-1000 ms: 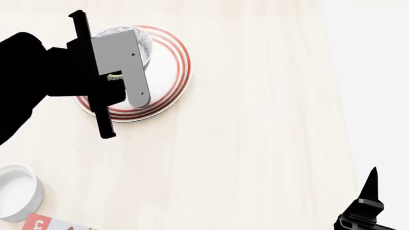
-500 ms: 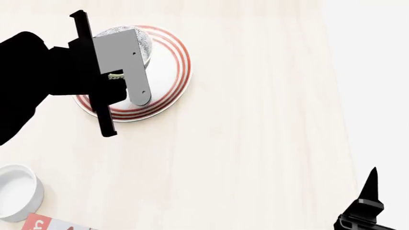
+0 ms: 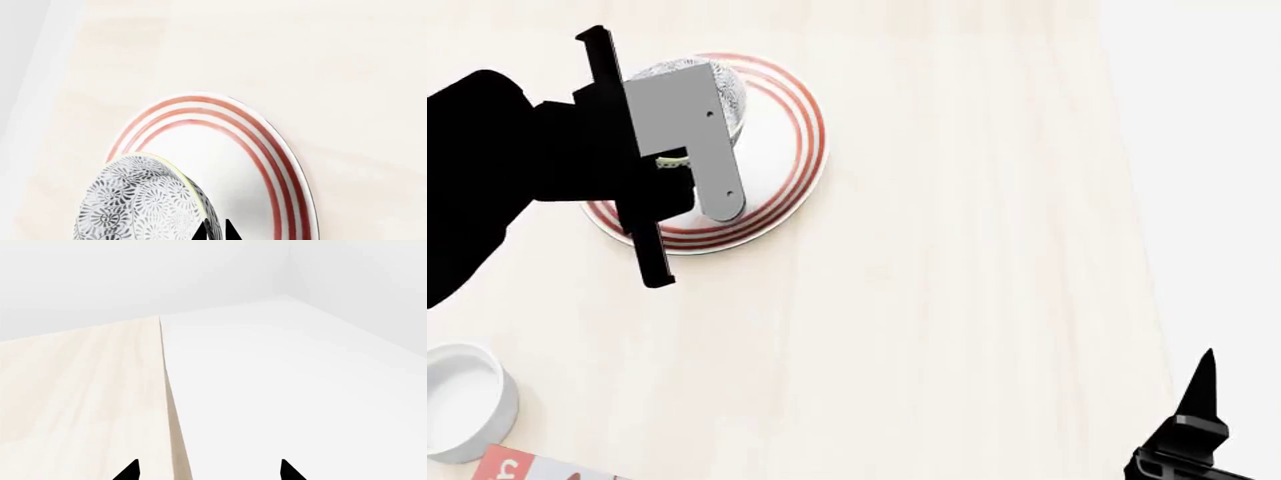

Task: Pick the akita bowl next to the ramekin and place it on the plate.

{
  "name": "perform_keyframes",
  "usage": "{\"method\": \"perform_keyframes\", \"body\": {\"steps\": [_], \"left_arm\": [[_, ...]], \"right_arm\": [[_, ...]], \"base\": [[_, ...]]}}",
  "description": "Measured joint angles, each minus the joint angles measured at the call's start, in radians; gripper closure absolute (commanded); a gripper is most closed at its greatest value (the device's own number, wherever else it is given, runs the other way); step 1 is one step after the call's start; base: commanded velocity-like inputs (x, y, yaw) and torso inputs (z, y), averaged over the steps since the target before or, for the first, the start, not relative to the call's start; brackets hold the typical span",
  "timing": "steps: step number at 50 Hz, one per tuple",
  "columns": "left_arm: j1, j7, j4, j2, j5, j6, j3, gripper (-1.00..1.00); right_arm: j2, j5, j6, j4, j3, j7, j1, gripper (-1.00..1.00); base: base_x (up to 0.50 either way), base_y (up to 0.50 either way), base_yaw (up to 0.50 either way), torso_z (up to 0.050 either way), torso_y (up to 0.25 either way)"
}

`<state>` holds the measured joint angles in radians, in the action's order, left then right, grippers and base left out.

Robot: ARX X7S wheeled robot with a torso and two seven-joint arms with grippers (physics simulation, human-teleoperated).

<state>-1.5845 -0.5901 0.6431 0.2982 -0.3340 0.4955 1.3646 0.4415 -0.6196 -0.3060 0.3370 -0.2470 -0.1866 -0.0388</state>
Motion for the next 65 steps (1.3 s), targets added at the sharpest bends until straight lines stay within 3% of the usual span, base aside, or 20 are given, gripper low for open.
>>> {"method": "perform_keyframes", "body": {"steps": [65], "left_arm": [[0.03,0.006,0.059,-0.027,-0.006,-0.03,-0.017,1.0]], "right_arm": [[0.008,-0.006,0.006,-0.001,0.008,-0.009,0.001,-1.0]], "base": [[0.0,0.0,0.0,0.0,0.0]]}}
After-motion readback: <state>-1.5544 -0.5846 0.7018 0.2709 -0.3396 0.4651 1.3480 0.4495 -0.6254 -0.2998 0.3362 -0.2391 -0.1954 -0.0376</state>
